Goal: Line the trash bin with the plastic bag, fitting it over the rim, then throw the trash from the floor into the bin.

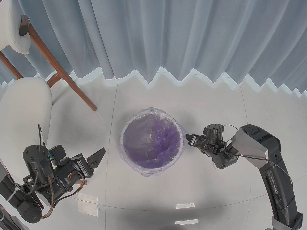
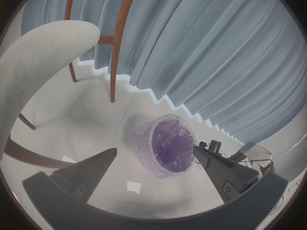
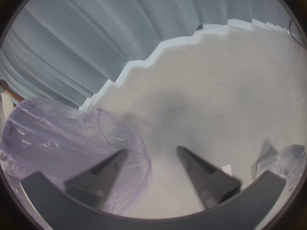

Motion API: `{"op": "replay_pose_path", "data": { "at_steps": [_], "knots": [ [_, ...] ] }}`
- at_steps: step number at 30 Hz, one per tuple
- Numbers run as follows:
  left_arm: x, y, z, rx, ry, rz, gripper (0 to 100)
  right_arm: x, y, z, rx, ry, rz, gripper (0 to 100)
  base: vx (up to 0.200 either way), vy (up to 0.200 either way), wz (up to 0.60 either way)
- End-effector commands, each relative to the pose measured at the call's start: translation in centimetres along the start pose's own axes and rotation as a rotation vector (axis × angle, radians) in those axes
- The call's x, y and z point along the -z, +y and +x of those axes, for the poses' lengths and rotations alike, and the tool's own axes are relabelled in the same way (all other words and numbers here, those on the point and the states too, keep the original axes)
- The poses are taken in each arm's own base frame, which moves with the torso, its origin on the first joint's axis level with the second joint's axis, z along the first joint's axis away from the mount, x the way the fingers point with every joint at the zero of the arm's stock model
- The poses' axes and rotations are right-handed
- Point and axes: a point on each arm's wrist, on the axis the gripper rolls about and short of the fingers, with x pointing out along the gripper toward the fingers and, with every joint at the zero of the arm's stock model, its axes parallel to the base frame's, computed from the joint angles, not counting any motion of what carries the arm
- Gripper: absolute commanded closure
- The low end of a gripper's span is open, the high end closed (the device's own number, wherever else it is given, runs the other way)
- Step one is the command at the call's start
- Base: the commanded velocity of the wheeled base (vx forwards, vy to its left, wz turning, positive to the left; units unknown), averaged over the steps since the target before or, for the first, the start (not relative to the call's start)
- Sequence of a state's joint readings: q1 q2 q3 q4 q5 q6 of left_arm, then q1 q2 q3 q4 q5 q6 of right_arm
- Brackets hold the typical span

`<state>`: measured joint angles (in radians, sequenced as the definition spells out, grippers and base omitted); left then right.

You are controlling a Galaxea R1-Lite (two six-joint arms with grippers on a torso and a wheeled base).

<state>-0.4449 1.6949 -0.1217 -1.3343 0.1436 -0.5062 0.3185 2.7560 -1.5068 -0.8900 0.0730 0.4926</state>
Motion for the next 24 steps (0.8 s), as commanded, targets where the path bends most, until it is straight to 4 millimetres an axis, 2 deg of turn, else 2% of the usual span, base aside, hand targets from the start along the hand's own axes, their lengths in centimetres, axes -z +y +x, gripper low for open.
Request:
{"op": "replay_pose_path", "data": {
  "at_steps": [1,2,6,7,8,9,10,13,16,17,24],
  "knots": [
    [0.0,0.0,-0.1,0.002,-0.002,0.000,0,-1.8,1.1,-2.2,-0.012,-0.029,0.007,0,0.000,0.000,0.00],
    [-0.1,0.0,-0.2,0.003,-0.003,-0.001,0,-1.9,1.3,-2.5,-0.012,-0.027,0.008,0,0.000,0.000,0.00],
    [-0.3,-0.1,-0.4,0.007,-0.011,-0.002,0,-3.5,1.9,-6.1,-0.019,-0.045,0.051,0,0.000,0.000,0.00],
    [-0.3,-0.1,-0.4,0.008,-0.013,-0.002,0,-3.4,1.9,-6.5,-0.017,-0.038,0.055,0,0.000,0.000,0.00],
    [-0.3,-0.1,-0.5,0.009,-0.014,-0.002,0,-3.0,1.6,-7.6,-0.007,-0.020,0.060,0,0.000,0.000,0.00],
    [-0.3,-0.1,-0.5,0.009,-0.014,-0.002,0,-3.0,1.6,-7.8,-0.005,-0.017,0.060,0,0.000,0.000,0.00],
    [-0.3,-0.1,-0.5,0.008,-0.013,-0.002,0,-2.3,1.3,-9.3,0.001,0.015,0.064,0,0.000,0.000,0.00],
    [-0.3,-0.1,-0.5,0.009,-0.014,-0.002,0,-0.6,1.0,-11.0,-0.010,0.076,0.063,0,0.000,0.000,0.00],
    [-0.3,-0.1,-0.4,0.009,-0.014,-0.002,0,0.4,0.9,-11.3,-0.014,0.092,0.055,0,0.000,0.000,0.00],
    [-0.3,-0.1,-0.4,0.008,-0.013,-0.004,0,1.4,1.4,-11.0,-0.028,0.108,0.045,0,0.000,0.000,0.00],
    [-0.2,-0.1,-0.5,0.008,-0.009,-0.002,0,4.0,3.1,-10.6,-0.059,0.181,0.010,0,0.000,0.000,0.00]
  ]
}}
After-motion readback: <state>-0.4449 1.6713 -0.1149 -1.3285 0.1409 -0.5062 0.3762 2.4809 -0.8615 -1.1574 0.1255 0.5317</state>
